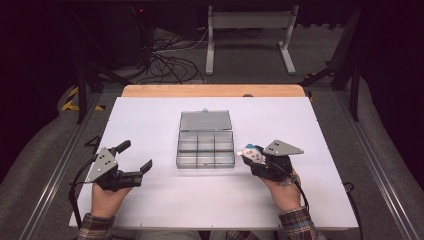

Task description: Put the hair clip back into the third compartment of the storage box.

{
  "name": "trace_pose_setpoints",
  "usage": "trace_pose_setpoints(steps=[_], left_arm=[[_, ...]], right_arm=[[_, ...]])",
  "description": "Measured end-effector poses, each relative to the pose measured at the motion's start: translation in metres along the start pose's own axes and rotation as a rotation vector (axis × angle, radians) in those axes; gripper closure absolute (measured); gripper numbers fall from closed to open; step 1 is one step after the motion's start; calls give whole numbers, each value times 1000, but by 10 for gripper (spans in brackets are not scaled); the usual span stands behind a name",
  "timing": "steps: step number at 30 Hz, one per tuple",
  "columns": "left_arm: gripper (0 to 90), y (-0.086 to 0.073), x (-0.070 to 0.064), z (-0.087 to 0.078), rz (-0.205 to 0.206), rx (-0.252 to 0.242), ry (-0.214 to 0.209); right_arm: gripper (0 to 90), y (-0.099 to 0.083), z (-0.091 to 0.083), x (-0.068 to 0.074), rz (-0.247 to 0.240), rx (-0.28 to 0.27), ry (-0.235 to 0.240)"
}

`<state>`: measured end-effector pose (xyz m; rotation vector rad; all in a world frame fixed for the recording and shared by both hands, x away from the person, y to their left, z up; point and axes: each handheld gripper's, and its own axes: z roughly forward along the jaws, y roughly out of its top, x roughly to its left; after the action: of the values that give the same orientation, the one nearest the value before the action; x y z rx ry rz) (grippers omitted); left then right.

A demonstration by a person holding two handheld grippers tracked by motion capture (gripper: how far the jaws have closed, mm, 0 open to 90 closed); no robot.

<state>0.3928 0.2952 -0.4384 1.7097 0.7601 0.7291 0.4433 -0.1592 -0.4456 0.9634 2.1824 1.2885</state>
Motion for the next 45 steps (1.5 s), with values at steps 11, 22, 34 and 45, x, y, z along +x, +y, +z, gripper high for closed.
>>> trace_pose_setpoints(steps=[11,22,34,45], left_arm=[[55,0,2,0,-3,-5,2],[57,-1,2,-2,-8,-6,6],[57,-2,2,-1,-7,-6,1],[57,-2,3,-2,-12,-6,3]], right_arm=[[449,5,11,5,0,-9,10],[450,16,27,9,-34,-8,12],[451,24,41,11,-44,-9,23],[451,34,53,12,-40,-14,39]])
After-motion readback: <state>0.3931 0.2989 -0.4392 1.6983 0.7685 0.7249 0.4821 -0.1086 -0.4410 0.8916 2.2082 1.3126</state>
